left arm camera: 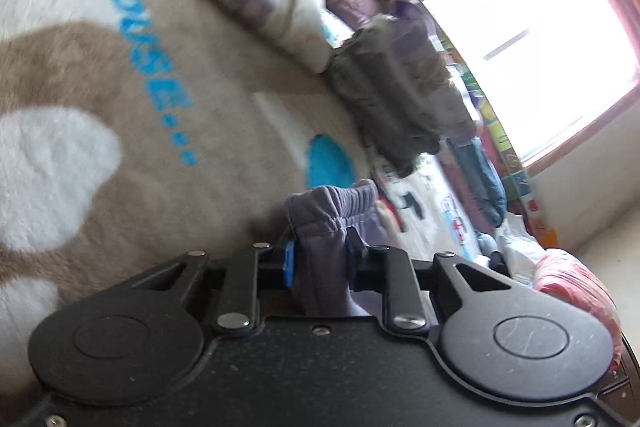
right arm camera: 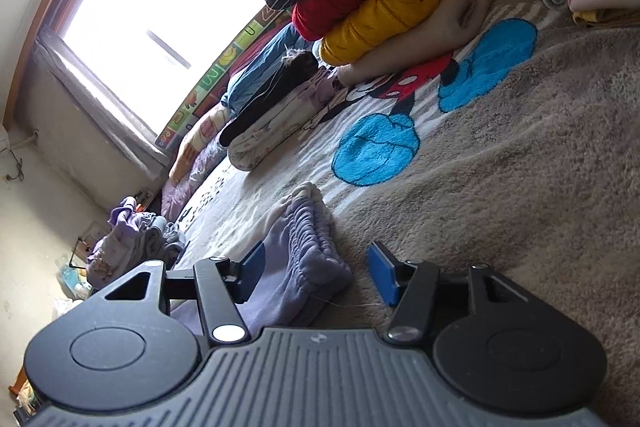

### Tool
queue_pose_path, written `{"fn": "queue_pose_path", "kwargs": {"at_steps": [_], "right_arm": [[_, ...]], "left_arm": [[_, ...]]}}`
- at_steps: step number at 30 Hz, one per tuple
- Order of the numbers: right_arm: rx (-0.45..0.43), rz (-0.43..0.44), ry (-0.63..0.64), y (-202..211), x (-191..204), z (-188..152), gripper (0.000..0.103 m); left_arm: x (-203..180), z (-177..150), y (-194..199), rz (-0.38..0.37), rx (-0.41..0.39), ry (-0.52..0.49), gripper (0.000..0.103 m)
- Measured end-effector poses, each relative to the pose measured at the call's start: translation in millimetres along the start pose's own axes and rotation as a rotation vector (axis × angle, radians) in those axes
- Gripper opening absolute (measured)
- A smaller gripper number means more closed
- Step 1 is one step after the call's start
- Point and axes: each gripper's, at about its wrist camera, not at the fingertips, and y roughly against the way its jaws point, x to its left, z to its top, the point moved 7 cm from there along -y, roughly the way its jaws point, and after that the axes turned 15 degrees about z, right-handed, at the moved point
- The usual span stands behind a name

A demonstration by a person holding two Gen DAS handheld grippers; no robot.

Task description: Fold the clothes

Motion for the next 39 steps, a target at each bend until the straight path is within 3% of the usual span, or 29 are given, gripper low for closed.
{"fn": "queue_pose_path", "kwargs": {"at_steps": [4,9,20,30,39], "right_arm": [[-0.014,0.027,-0.043,2,-2,3,0.057],[-0.035,0.065,-0.109,4,-6,8,0.057],[-0.049,0.146,-0.217,10,-14,14,0.057],[-0.054,0.201,-0.292,14,-21,19,0.057],[-0.079,0.252,-0.365,15,-31,25,0.057]], "left_arm": [[-42,-1,26,-0.098,-0.031,-0.057,0.021],[-107,-22,53,-0.187,-0.081,-0.214,0.021],[-223,-134,77,-0.282,-0.138,-0.585,0.017],[-273,-245,58,-0.323,-0.091,-0.788,0.014],[-297,-318,54,-0.335,-0.157,-0.977,0.014]]}}
